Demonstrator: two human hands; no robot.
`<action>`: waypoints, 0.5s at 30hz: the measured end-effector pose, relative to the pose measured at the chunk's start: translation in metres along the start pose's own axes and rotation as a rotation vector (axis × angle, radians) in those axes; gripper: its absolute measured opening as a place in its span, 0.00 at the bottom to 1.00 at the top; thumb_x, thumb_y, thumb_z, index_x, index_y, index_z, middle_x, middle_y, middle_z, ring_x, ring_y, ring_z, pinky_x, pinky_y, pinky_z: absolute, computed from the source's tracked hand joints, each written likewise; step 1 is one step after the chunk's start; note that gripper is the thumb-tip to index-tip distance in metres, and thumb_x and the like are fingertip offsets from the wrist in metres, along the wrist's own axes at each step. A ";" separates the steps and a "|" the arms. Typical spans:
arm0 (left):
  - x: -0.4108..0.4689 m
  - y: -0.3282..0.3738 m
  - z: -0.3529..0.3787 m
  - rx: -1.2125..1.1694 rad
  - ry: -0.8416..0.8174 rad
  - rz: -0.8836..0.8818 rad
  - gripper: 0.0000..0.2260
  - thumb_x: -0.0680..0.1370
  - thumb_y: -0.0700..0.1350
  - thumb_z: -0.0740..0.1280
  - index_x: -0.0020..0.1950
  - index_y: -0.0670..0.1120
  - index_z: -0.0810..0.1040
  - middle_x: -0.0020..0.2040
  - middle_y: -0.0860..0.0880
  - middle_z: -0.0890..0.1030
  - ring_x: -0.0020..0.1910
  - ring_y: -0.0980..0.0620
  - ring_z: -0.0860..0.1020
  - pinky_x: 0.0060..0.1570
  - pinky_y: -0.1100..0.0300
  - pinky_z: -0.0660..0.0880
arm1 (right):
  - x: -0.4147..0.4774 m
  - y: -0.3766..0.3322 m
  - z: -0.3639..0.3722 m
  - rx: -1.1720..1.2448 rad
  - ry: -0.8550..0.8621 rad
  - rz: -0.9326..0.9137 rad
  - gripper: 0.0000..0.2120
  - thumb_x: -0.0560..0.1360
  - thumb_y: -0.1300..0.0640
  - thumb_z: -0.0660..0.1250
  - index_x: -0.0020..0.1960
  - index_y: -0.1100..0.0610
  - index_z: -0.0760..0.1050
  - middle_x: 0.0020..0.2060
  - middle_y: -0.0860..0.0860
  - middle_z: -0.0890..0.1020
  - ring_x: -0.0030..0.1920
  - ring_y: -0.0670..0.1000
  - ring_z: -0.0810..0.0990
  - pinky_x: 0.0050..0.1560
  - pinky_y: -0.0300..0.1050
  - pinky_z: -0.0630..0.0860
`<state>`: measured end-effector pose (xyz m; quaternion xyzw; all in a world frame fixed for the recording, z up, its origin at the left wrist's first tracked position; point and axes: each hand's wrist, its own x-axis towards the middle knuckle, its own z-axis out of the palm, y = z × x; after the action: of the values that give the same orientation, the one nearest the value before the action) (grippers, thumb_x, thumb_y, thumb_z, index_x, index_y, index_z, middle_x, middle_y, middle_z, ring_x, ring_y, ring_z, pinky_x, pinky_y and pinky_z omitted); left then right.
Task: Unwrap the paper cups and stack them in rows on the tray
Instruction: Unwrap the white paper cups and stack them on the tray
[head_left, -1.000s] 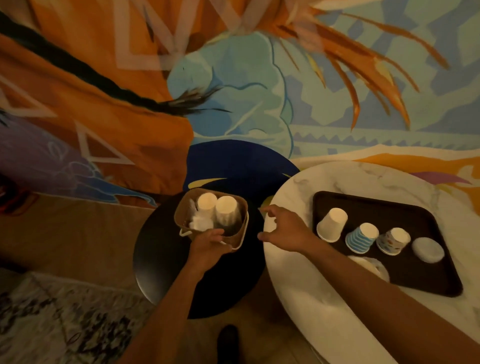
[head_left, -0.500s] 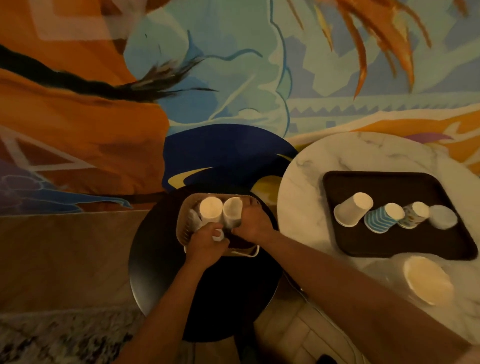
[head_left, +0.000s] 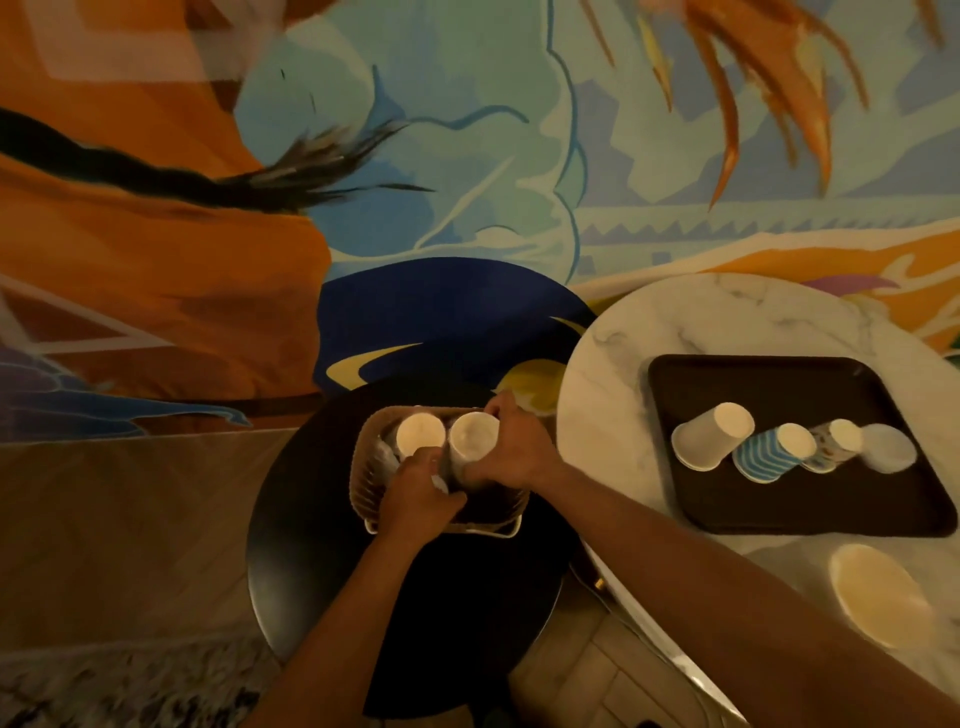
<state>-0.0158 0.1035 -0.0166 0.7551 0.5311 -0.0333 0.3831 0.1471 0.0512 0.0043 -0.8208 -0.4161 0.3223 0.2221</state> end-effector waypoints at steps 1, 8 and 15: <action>-0.001 0.000 0.002 -0.013 0.011 0.023 0.27 0.72 0.49 0.77 0.67 0.53 0.71 0.63 0.52 0.78 0.64 0.49 0.76 0.66 0.51 0.73 | -0.001 0.000 -0.007 0.000 -0.016 -0.014 0.41 0.57 0.44 0.85 0.61 0.47 0.65 0.53 0.45 0.76 0.52 0.48 0.78 0.47 0.41 0.74; -0.013 0.023 0.017 -0.133 0.048 0.069 0.42 0.66 0.56 0.81 0.76 0.51 0.67 0.67 0.52 0.76 0.68 0.48 0.75 0.67 0.53 0.70 | -0.010 -0.004 -0.055 0.046 -0.012 -0.079 0.40 0.57 0.45 0.85 0.62 0.48 0.68 0.53 0.45 0.78 0.52 0.47 0.78 0.48 0.42 0.79; -0.036 0.063 0.012 -0.316 0.145 0.165 0.38 0.64 0.62 0.78 0.69 0.48 0.73 0.62 0.51 0.80 0.61 0.48 0.79 0.61 0.59 0.70 | -0.027 -0.018 -0.096 0.055 -0.089 -0.192 0.36 0.58 0.45 0.85 0.63 0.44 0.74 0.56 0.42 0.80 0.55 0.45 0.79 0.56 0.47 0.81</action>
<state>0.0245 0.0589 0.0258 0.7267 0.4924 0.1367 0.4590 0.1935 0.0294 0.0913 -0.7555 -0.4934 0.3468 0.2558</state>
